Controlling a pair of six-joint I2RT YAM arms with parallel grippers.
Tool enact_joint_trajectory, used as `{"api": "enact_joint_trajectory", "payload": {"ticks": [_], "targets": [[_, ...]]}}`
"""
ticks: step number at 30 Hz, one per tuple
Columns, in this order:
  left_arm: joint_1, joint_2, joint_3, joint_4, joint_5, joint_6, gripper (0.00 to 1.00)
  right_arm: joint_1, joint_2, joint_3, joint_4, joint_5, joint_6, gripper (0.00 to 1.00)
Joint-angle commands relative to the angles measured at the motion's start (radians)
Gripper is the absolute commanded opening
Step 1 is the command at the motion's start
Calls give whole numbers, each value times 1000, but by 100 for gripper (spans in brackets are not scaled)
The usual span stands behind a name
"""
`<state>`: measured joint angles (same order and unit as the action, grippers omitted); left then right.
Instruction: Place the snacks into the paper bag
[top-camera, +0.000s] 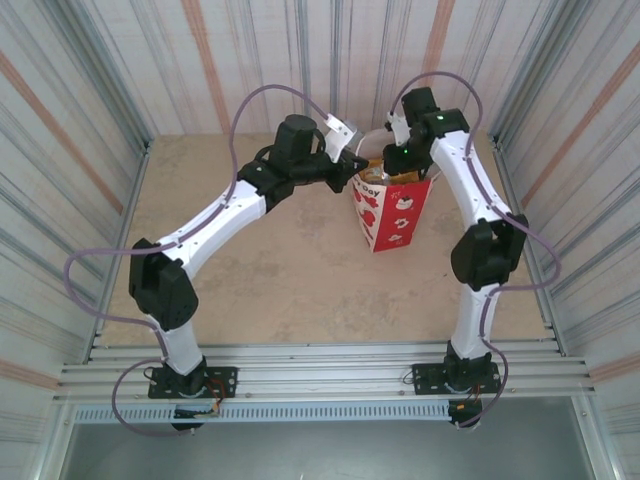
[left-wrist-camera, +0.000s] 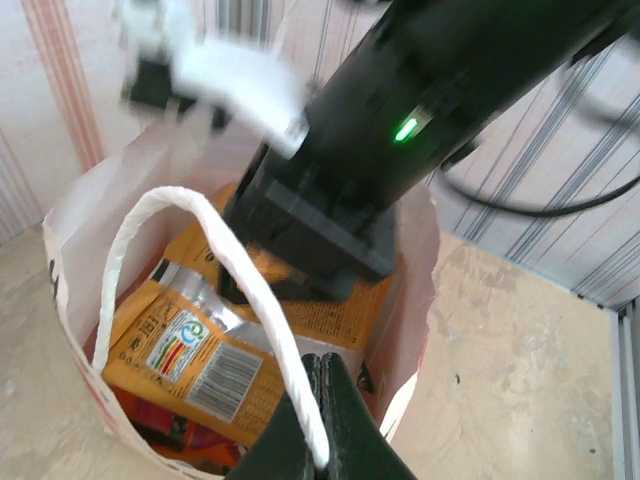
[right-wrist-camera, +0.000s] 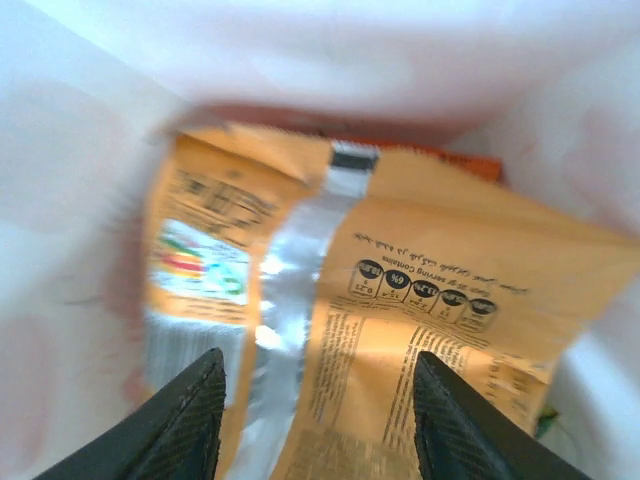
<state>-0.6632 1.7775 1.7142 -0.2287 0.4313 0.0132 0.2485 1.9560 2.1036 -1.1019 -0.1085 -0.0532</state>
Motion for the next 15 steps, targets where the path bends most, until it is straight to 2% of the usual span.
{"api": "enact_joint_trajectory", "payload": {"ticks": [1, 6, 11, 15], "targets": [[15, -110, 13, -62, -30, 52, 0, 5, -181, 21, 39, -121, 16, 55], [70, -180, -24, -147, -27, 65, 0, 3, -316, -55, 66, -177, 42, 57], [147, -272, -95, -223, -6, 70, 0, -17, -459, -219, 130, -221, 85, 57], [200, -341, -160, -279, 0, 73, 6, -47, -547, -368, 182, -248, 122, 58]]}}
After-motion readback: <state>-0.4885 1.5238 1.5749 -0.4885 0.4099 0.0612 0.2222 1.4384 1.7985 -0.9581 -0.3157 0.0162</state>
